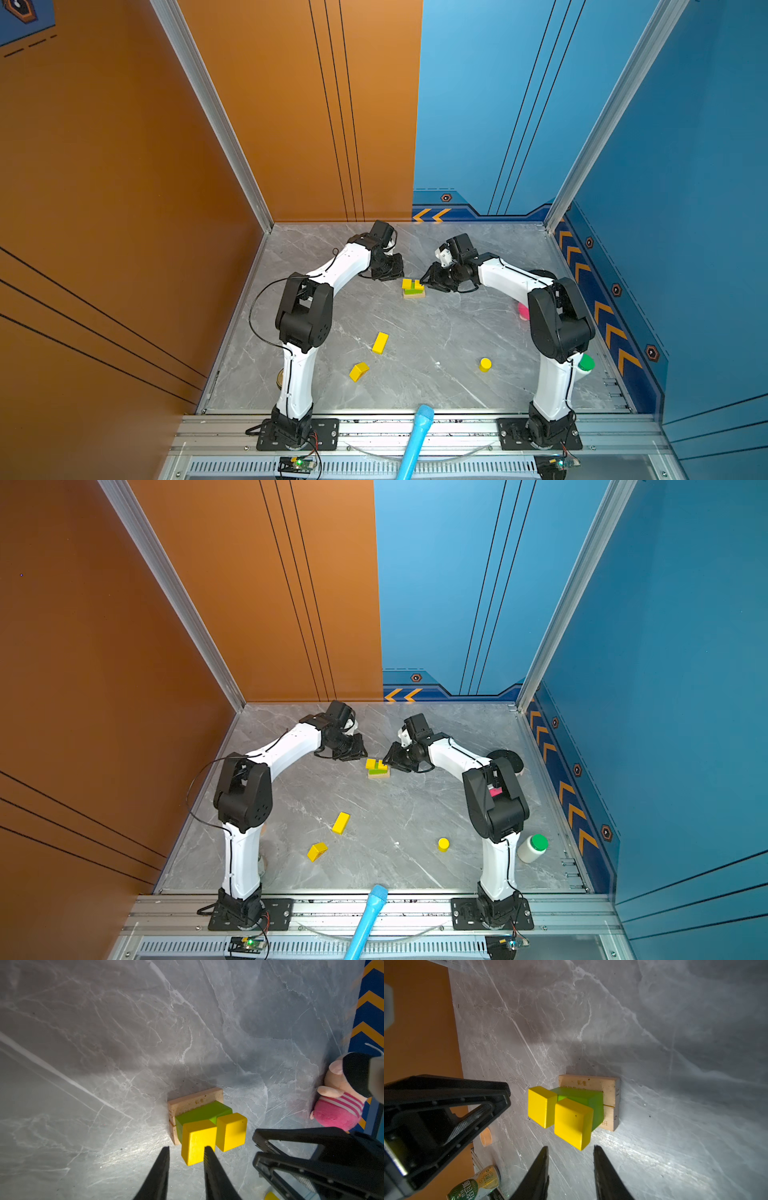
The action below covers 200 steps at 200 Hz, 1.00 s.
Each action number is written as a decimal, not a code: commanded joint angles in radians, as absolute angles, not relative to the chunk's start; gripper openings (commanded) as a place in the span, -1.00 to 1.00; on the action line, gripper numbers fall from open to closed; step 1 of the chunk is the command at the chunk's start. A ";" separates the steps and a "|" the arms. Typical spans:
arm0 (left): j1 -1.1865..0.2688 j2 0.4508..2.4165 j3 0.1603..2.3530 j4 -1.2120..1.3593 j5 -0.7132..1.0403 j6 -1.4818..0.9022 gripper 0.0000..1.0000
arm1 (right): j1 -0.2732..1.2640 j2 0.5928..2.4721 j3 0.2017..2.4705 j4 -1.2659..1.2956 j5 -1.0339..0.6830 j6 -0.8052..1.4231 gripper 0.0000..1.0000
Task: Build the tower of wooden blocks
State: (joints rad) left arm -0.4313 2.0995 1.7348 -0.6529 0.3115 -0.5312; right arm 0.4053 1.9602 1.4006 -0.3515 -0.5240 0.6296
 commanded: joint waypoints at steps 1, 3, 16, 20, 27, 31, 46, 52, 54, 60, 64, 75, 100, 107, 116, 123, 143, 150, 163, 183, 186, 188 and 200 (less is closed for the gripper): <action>-0.439 2.118 1.735 -0.655 0.337 -0.540 -0.39 | 0.411 1.971 1.432 -0.368 -0.538 0.636 -0.25; -0.439 2.120 1.735 -0.655 0.337 -0.540 -0.39 | 0.410 1.971 1.433 -0.368 -0.539 0.637 -0.25; -0.440 2.124 1.735 -0.655 0.340 -0.542 -0.39 | 0.410 1.977 1.435 -0.368 -0.541 0.638 -0.26; -0.440 2.125 1.735 -0.655 0.340 -0.542 -0.40 | 0.410 1.978 1.434 -0.368 -0.541 0.638 -0.26; -0.441 2.126 1.735 -0.655 0.340 -0.542 -0.40 | 0.410 1.979 1.434 -0.367 -0.541 0.638 -0.26; -0.441 2.126 1.735 -0.655 0.340 -0.544 -0.40 | 0.410 1.979 1.435 -0.367 -0.541 0.638 -0.27; -0.445 2.129 1.736 -0.655 0.341 -0.543 -0.40 | 0.410 1.983 1.438 -0.367 -0.543 0.638 -0.28; -0.446 2.130 1.736 -0.655 0.342 -0.544 -0.41 | 0.410 1.985 1.440 -0.367 -0.543 0.639 -0.29; -0.445 2.131 1.736 -0.655 0.342 -0.544 -0.41 | 0.410 1.986 1.440 -0.368 -0.543 0.639 -0.29; -0.447 2.131 1.737 -0.655 0.343 -0.545 -0.41 | 0.410 1.987 1.442 -0.367 -0.545 0.639 -0.30; -0.447 2.132 1.737 -0.655 0.344 -0.547 -0.41 | 0.410 1.988 1.443 -0.368 -0.545 0.639 -0.31; -0.447 2.134 1.738 -0.655 0.345 -0.547 -0.43 | 0.410 1.991 1.445 -0.367 -0.546 0.640 -0.33; -0.449 2.136 1.740 -0.655 0.348 -0.549 -0.44 | 0.410 1.997 1.450 -0.367 -0.548 0.640 -0.34; -0.450 2.137 1.740 -0.655 0.350 -0.549 -0.44 | 0.412 1.998 1.451 -0.367 -0.548 0.640 -0.34; -0.451 2.137 1.740 -0.655 0.350 -0.551 -0.45 | 0.411 1.999 1.452 -0.367 -0.548 0.641 -0.35; -0.451 2.137 1.740 -0.655 0.351 -0.552 -0.45 | 0.412 2.001 1.453 -0.367 -0.549 0.641 -0.34; -0.452 2.137 1.740 -0.655 0.352 -0.552 -0.47 | 0.413 2.006 1.458 -0.367 -0.552 0.640 -0.35; -0.453 2.138 1.740 -0.655 0.354 -0.554 -0.47 | 0.414 2.008 1.459 -0.367 -0.554 0.643 -0.35; -0.454 2.140 1.740 -0.655 0.358 -0.555 -0.48 | 0.415 2.010 1.461 -0.366 -0.555 0.642 -0.35; -0.457 2.140 1.740 -0.655 0.360 -0.558 -0.50 | 0.418 2.012 1.460 -0.362 -0.556 0.644 -0.36; -0.457 2.140 1.740 -0.655 0.362 -0.557 -0.49 | 0.418 2.013 1.461 -0.363 -0.557 0.644 -0.36; -0.457 2.141 1.740 -0.655 0.362 -0.557 -0.50 | 0.418 2.013 1.461 -0.362 -0.556 0.644 -0.36; -0.458 2.141 1.738 -0.655 0.361 -0.559 -0.50 | 0.418 2.014 1.461 -0.362 -0.556 0.646 -0.36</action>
State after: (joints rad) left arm -0.4484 2.1231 1.7348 -0.6529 0.3351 -0.5499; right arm 0.4084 1.9957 1.4372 -0.3508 -0.5434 0.6304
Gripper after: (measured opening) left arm 0.253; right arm 0.320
